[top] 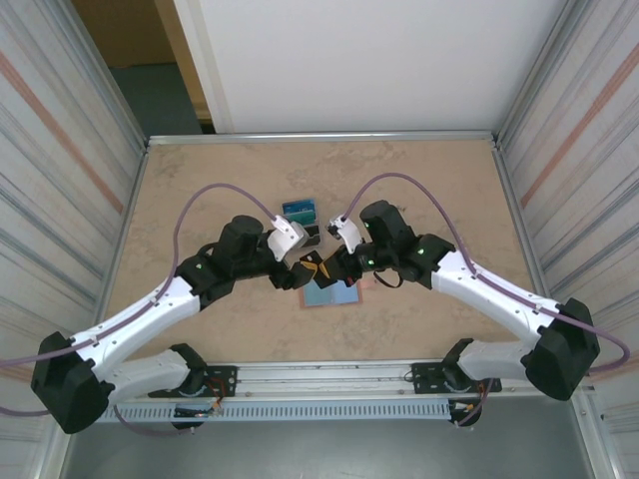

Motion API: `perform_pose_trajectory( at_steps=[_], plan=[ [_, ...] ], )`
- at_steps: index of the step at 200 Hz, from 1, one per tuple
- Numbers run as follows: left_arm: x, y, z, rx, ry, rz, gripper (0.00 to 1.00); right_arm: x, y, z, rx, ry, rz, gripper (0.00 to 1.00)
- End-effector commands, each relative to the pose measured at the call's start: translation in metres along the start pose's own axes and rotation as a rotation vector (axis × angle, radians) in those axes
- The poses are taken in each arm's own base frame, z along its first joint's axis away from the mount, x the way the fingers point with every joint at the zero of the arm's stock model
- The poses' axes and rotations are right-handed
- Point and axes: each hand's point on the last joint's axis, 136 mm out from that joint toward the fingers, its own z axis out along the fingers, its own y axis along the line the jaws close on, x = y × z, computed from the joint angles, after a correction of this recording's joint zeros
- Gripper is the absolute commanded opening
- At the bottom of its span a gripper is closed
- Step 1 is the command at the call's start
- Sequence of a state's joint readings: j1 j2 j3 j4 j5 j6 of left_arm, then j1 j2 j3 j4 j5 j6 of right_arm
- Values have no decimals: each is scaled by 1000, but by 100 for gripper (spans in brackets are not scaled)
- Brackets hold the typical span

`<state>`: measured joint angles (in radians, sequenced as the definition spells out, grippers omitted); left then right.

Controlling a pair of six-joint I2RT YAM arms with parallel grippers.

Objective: Take the credit cards out of the card holder

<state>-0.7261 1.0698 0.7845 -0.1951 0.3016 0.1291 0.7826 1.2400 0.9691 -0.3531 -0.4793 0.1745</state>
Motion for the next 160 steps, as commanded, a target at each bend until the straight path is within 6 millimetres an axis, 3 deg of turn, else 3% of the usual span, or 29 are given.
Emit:
perform_pose_trajectory(
  at_steps=[1, 40, 99, 116, 137, 160],
  plan=[
    [-10, -20, -5, 120, -17, 75, 73, 0, 14, -3, -58, 30, -58, 1],
    [0, -36, -2, 226, 16, 88, 60, -1, 26, -6, -108, 34, -90, 2],
    [3, -43, -3, 272, 17, 98, 9, -3, 29, -12, -111, 22, -111, 4],
    [1, -42, -4, 264, 11, 106, 0, -5, 28, -14, -104, 11, -109, 10],
    [1, -35, -4, 219, 3, 111, 0, -8, 21, -18, -84, -6, -82, 32],
    [-3, -28, -9, 161, -37, 107, 0, -10, 12, -24, -64, -46, -48, 44]
  ],
)
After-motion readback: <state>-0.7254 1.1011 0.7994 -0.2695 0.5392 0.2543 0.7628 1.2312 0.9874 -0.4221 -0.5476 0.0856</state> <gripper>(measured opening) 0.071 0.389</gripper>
